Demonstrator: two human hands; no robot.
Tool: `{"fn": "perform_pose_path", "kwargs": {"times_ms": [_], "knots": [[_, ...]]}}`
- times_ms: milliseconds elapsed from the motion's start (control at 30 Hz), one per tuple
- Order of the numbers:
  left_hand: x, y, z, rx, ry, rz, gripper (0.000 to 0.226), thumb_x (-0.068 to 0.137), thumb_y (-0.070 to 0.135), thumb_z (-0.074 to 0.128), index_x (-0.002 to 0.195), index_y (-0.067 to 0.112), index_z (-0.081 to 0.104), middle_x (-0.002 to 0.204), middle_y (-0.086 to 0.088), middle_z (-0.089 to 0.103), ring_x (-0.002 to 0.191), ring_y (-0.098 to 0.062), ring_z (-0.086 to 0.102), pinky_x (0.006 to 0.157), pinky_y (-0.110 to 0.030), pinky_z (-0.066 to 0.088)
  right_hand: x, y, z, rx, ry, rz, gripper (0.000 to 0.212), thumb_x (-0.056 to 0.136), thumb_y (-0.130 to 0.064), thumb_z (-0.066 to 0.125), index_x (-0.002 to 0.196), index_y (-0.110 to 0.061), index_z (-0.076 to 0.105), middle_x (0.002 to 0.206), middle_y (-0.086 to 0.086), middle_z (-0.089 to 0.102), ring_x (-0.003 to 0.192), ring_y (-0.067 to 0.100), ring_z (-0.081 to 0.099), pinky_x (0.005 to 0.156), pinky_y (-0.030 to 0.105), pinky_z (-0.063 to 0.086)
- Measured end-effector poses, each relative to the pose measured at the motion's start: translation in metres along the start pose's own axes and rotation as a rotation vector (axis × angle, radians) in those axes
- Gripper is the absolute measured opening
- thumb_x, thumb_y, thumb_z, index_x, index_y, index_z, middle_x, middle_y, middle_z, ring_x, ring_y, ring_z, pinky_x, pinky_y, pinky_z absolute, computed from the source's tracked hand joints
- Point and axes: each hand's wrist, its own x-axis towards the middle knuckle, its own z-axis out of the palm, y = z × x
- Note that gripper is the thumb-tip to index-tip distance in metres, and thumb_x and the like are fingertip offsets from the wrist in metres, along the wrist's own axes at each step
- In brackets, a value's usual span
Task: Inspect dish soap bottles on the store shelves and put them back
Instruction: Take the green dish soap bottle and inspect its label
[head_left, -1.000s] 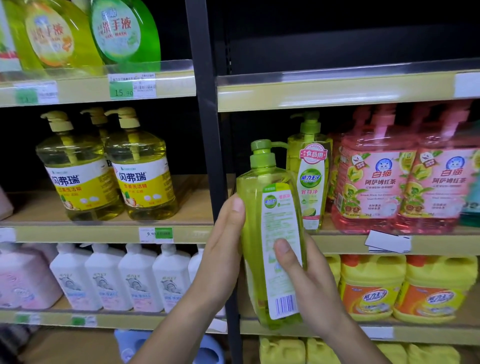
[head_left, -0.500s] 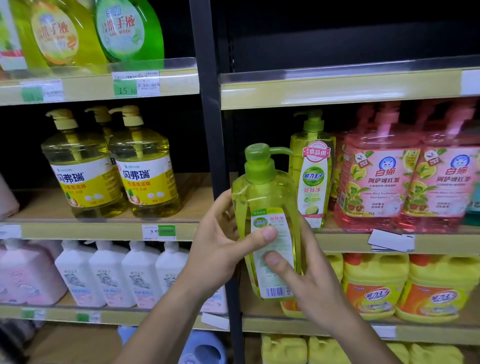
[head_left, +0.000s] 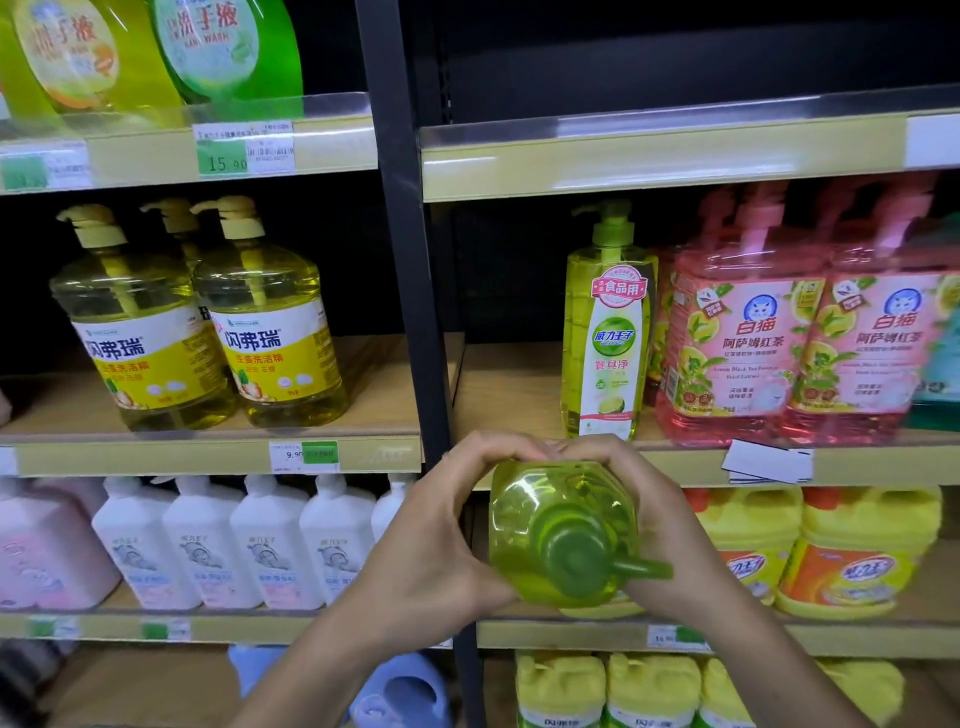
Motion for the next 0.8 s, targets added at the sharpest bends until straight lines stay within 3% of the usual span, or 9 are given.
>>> {"fn": "perform_pose_path", "kwargs": {"times_ms": [133, 200, 267, 400, 500, 567, 633, 733, 800], "knots": [[0.000, 0.003, 0.002, 0.005, 0.013, 0.026, 0.064, 0.078, 0.039, 0.096, 0.131, 0.029, 0.061, 0.137, 0.007, 0.068, 0.132, -0.025, 0.066, 0.108, -0.044, 0.051, -0.001, 0.010, 0.000, -0.038, -0.021, -0.010, 0.063, 0.074, -0.022, 0.090, 0.127, -0.044, 0.064, 0.139, -0.011, 0.067, 0.137, 0.016, 0.062, 0.109, 0.042, 0.054], [0.000, 0.002, 0.002, 0.017, 0.011, 0.021, 0.065, 0.077, 0.036, 0.098, 0.130, 0.030, 0.061, 0.137, 0.008, 0.068, 0.131, -0.025, 0.066, 0.108, -0.048, 0.052, 0.000, 0.012, 0.001, -0.047, -0.017, -0.002, 0.066, 0.074, -0.017, 0.090, 0.127, -0.045, 0.064, 0.140, -0.011, 0.067, 0.137, 0.016, 0.062, 0.110, 0.043, 0.053], [0.001, 0.000, 0.002, 0.020, 0.003, -0.003, 0.068, 0.074, 0.026, 0.101, 0.130, 0.029, 0.061, 0.135, 0.007, 0.068, 0.130, -0.025, 0.066, 0.107, -0.048, 0.052, -0.001, 0.013, 0.001, -0.062, -0.007, 0.002, 0.062, 0.075, -0.026, 0.090, 0.128, -0.045, 0.064, 0.139, -0.014, 0.068, 0.134, 0.013, 0.064, 0.107, 0.036, 0.054], [0.011, -0.004, -0.006, -0.020, -0.008, -0.090, 0.079, 0.069, 0.015, 0.103, 0.134, 0.028, 0.061, 0.129, 0.006, 0.071, 0.122, -0.019, 0.069, 0.103, -0.030, 0.054, -0.003, 0.003, 0.001, -0.056, -0.067, 0.150, 0.062, 0.070, -0.051, 0.096, 0.123, -0.056, 0.064, 0.122, -0.019, 0.075, 0.113, 0.004, 0.072, 0.092, 0.022, 0.057], [0.018, -0.007, -0.010, -0.123, -0.018, -0.148, 0.076, 0.073, 0.024, 0.100, 0.140, 0.026, 0.063, 0.130, -0.003, 0.074, 0.125, -0.030, 0.070, 0.107, -0.054, 0.055, -0.004, -0.003, 0.000, -0.052, -0.094, 0.187, 0.072, 0.066, -0.061, 0.098, 0.128, -0.047, 0.065, 0.125, -0.020, 0.075, 0.116, 0.004, 0.071, 0.092, 0.013, 0.053], [0.022, -0.011, -0.010, -0.157, -0.015, -0.178, 0.069, 0.076, 0.032, 0.099, 0.137, 0.026, 0.067, 0.128, -0.006, 0.076, 0.122, -0.031, 0.072, 0.106, -0.060, 0.055, -0.003, -0.010, 0.000, -0.014, -0.104, 0.195, 0.070, 0.068, -0.057, 0.098, 0.129, -0.046, 0.066, 0.127, -0.020, 0.075, 0.119, 0.002, 0.070, 0.093, 0.012, 0.051], [0.028, -0.011, -0.009, -0.191, 0.006, -0.216, 0.058, 0.079, 0.040, 0.096, 0.130, 0.028, 0.071, 0.125, -0.005, 0.079, 0.119, -0.029, 0.074, 0.102, -0.051, 0.058, -0.001, -0.017, 0.000, 0.040, -0.128, 0.227, 0.065, 0.072, -0.054, 0.096, 0.129, -0.049, 0.066, 0.129, -0.020, 0.074, 0.122, 0.001, 0.069, 0.094, 0.013, 0.052], [0.036, -0.010, -0.007, -0.273, 0.039, -0.270, 0.041, 0.086, 0.040, 0.089, 0.123, 0.028, 0.076, 0.123, -0.005, 0.080, 0.115, -0.026, 0.077, 0.093, -0.033, 0.061, 0.001, -0.028, 0.002, 0.158, -0.114, 0.310, 0.059, 0.074, -0.050, 0.091, 0.128, -0.047, 0.069, 0.127, -0.017, 0.076, 0.119, 0.005, 0.071, 0.089, 0.026, 0.062], [0.040, -0.011, -0.003, -0.323, 0.071, -0.308, 0.035, 0.092, 0.037, 0.082, 0.124, 0.023, 0.076, 0.124, -0.007, 0.079, 0.116, -0.029, 0.077, 0.092, -0.032, 0.061, 0.003, -0.033, 0.005, 0.213, -0.073, 0.350, 0.059, 0.073, -0.051, 0.088, 0.128, -0.038, 0.071, 0.123, -0.014, 0.078, 0.115, 0.007, 0.074, 0.087, 0.025, 0.062]]}}
